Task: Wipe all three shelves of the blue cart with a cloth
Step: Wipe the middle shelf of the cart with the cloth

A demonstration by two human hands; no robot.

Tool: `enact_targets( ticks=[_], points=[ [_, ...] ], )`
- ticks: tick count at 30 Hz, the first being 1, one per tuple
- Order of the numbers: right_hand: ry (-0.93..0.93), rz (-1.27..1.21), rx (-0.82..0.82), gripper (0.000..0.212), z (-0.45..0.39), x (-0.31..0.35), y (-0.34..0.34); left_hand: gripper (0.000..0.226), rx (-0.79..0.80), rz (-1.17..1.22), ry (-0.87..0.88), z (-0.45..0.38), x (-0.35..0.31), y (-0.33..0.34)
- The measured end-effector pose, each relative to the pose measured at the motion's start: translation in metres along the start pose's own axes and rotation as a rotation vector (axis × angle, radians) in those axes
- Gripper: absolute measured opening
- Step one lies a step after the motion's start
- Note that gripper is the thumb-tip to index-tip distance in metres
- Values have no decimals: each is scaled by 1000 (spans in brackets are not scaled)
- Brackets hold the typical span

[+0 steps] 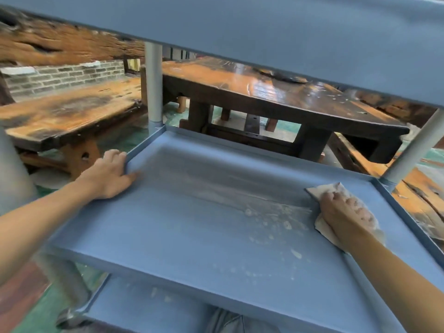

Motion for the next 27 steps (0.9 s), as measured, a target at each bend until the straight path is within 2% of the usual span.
enact_targets(
  ticks=[1, 3, 5, 11, 13, 15, 18, 21, 23, 27],
  points=[
    [17, -14, 0, 54, 3, 10, 0, 72, 73, 81, 31, -3, 1, 10],
    [44, -52, 9, 56, 6, 32, 5, 91, 181, 388, 38, -7, 3, 16],
    [17, -68, -5, 53, 6, 50, 14, 114, 210, 627, -10, -11, 9, 17],
    [-83, -191, 14, 59, 5, 133, 60, 128, 260, 817, -68, -18, 20, 39],
    [-114, -280, 51, 66, 6, 173, 83, 133, 243, 806, -70, -17, 20, 37],
    [-182, -283, 111, 76, 5, 220, 108, 127, 215, 721, -72, -11, 19, 29],
    [-381, -238, 233, 87, 20, 302, 139, 123, 193, 638, -69, -3, 15, 19],
    [-598, -274, 326, 87, 52, 378, 159, 117, 187, 619, -59, 1, 10, 13],
    [-716, -266, 417, 84, 72, 413, 170, 110, 186, 584, -58, 3, 8, 10],
    [-891, -249, 541, 56, 98, 436, 177, 106, 179, 510, -43, 4, 2, 6]
  ],
)
Point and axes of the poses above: each hand's wrist, its own z-axis away from the middle knuckle, its own y-axis out of the palm, x = y × z, the point moved 10 cm from there along -z, towards the middle knuckle, and after that the axes turned 10 degrees about -z, right-handed, at the moved point
